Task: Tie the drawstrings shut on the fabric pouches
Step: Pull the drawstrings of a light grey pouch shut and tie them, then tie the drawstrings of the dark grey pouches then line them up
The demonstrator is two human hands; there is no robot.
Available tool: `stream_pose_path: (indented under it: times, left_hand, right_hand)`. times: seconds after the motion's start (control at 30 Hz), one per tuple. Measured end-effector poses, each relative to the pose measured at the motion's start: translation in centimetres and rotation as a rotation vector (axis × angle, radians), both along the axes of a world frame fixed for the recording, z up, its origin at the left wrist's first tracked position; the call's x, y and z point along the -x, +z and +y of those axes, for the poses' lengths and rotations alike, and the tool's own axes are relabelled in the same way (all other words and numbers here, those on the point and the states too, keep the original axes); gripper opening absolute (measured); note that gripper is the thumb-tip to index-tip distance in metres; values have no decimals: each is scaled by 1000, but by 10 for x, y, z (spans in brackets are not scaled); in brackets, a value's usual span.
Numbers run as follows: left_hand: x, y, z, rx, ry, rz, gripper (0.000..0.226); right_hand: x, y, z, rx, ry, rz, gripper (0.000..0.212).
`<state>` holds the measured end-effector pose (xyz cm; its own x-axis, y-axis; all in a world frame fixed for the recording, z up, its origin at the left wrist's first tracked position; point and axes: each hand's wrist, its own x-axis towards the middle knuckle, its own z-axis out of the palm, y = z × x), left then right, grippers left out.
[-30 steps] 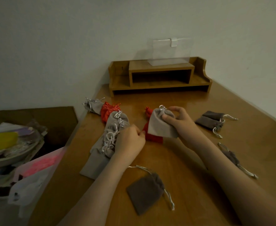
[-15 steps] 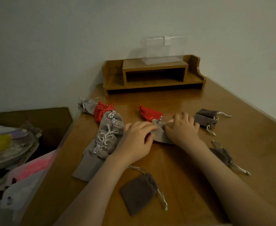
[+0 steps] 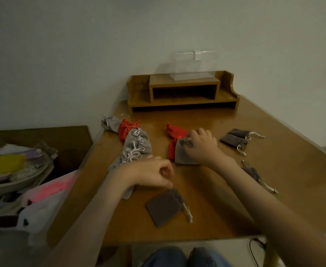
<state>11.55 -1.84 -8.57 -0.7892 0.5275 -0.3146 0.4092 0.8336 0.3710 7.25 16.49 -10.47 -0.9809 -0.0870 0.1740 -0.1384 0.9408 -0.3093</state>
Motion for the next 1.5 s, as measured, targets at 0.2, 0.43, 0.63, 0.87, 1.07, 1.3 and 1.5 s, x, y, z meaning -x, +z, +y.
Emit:
stream_pose_path:
  times: [0.2, 0.43, 0.63, 0.87, 1.07, 1.3, 1.5]
  left_hand:
    - [-25, -12, 1, 181, 14, 105, 21]
    - [-34, -21, 0, -322, 288, 152, 15]
    - [-29, -23, 9, -752, 514, 275, 14]
    - [1, -32, 15, -663, 583, 274, 26]
    - [24, -48, 15, -733, 622, 328, 25]
    - [29, -59, 22, -1073, 593, 66, 29]
    - [25, -60, 24, -999, 560, 83, 22]
  right_hand:
    - [-40, 9, -6, 49, 183, -158, 47]
    - [-71, 14, 2, 211, 360, -565, 17]
    - [-65, -2, 8, 664, 333, -534, 24]
    - [-38, -7, 4, 1045, 218, -286, 19]
    - [-15, -17, 0, 1156, 224, -284, 30]
    - [1, -29, 1, 1164, 272, -263, 14]
    - [-1, -28, 6, 1339, 184, -238, 22]
